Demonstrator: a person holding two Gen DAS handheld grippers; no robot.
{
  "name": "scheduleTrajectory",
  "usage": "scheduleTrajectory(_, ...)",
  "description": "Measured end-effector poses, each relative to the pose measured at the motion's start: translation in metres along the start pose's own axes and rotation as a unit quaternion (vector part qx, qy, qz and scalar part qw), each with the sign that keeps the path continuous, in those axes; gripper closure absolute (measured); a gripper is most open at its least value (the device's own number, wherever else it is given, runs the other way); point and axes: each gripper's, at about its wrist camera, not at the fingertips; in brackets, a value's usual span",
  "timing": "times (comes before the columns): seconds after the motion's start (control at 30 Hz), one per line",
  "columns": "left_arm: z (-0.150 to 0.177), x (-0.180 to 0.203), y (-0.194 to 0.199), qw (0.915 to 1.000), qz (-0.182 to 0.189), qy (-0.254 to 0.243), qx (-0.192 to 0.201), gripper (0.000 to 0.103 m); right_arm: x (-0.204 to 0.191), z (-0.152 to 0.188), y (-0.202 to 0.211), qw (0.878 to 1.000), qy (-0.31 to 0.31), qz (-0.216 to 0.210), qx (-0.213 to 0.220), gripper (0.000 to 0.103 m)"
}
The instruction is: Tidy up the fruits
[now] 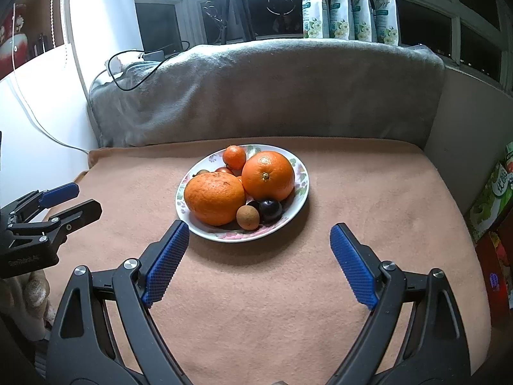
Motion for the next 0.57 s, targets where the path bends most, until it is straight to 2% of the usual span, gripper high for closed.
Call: scheduleTrajectory(0.57, 0.0007, 0.0010, 0.0022, 1.0000, 0.000, -0.003, 0.004, 0.021, 0.0041, 0.0027, -0.0029, 1.000, -0.006, 0.005, -0.005, 0.011)
Point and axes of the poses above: each gripper's, at about its wrist camera, not at the fingertips, and y roughly against the way its jaws point, x to its right, z to its underside, and after that the axes turned 3 degrees about z, right-handed
